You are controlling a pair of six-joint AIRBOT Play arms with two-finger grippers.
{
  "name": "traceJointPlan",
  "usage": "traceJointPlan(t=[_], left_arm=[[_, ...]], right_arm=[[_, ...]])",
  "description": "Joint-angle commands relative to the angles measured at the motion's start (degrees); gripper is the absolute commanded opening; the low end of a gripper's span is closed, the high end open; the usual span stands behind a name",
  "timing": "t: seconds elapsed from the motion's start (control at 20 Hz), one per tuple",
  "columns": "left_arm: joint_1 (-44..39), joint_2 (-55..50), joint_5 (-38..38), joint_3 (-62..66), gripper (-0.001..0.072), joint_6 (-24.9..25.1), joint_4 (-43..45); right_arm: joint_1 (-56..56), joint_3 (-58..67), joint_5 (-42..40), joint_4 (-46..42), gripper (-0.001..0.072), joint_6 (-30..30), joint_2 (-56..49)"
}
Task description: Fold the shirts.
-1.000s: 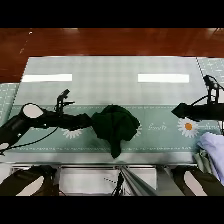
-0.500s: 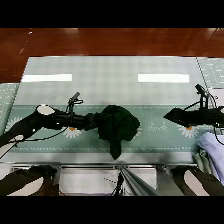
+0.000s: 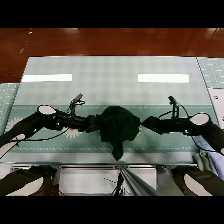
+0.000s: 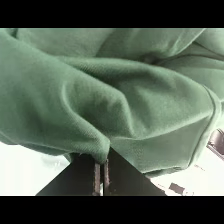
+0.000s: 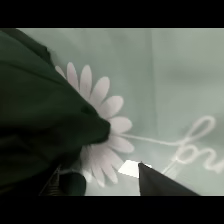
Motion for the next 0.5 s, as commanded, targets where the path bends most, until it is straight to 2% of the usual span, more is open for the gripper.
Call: traceJointPlan(t=[0.0,0.15,0.2,0.25,0.3,0.35,0.45], left_arm=[[0.0,0.0,-0.6,0.1,0.0021,0.2,-0.1],[0.0,0.0,-0.7,0.1,0.0021,0.2,-0.1],[0.0,0.0,-0.7,0.1,0.0021,0.2,-0.1],[0.0,0.0,-0.7,0.1,0.0021,0.8,-0.2],[0.0,0.0,-1.0,0.1,0.0021,1.7,-0.2],[0.1,0.0,-1.6,0.3,0.0021,2.5,-0.2],[0.5,0.7,-4.4,1.4,0.0020,3.4,-0.2]], right_arm=[[8.4,-1.1,-12.3,9.3,0.0546,-0.3,-5.6],[13.0,-1.1,-18.7,16.9,0.0542,-1.8,-9.8],[14.4,-1.1,-20.4,21.0,0.0488,-4.5,-10.5],[15.3,-1.0,-21.8,24.7,0.0345,-7.8,-10.5],[15.9,-0.7,-22.3,28.2,0.0168,-11.5,-10.4],[15.8,0.0,-22.0,29.9,0.0040,-14.4,-10.2],[15.4,2.2,-22.4,28.7,0.0042,-17.6,-7.8]])
